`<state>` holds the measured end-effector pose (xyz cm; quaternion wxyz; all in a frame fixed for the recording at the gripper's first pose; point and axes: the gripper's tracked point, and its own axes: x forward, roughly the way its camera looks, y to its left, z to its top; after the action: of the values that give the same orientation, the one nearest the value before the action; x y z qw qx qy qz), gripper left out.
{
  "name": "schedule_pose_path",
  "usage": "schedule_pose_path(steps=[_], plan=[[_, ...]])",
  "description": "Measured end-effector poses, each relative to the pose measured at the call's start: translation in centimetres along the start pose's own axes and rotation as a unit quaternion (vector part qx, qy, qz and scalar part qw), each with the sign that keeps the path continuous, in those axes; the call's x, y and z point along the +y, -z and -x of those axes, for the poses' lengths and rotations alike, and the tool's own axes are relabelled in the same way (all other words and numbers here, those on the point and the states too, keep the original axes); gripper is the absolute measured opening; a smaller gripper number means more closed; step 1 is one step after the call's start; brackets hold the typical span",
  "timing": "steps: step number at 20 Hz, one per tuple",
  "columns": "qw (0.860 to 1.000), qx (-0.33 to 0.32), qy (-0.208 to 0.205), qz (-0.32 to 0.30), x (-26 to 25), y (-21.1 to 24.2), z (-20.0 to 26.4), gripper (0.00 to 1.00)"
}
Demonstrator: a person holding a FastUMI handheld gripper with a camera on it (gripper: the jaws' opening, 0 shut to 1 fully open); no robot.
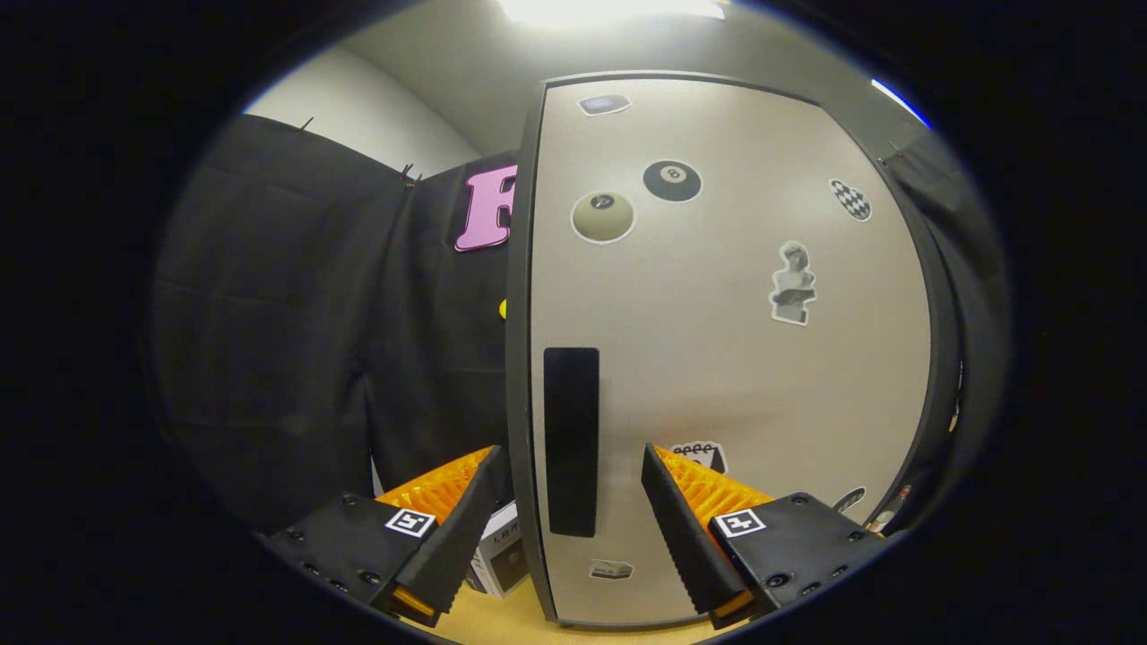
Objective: Open the shoe cabinet door, grab the shoes and put them into the shoe cabinet, then close the shoe cabinet door.
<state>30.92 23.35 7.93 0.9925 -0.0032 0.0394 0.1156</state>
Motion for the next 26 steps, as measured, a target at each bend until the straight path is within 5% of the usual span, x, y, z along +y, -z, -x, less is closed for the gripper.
schedule_pose_path(steps=[5, 8, 14, 26], plan=[[1.0, 0.02, 0.021, -0.004, -0.6, 0.7, -1.5, 0.84], [0.999, 0.044, 0.023, -0.019, -0.8, 1.6, -2.0, 0.55], [0.998, 0.068, 0.0, -0.008, -0.2, 1.9, -1.9, 0.15], [0.994, 0.09, -0.067, 0.006, -0.7, 2.2, 1.1, 0.15]])
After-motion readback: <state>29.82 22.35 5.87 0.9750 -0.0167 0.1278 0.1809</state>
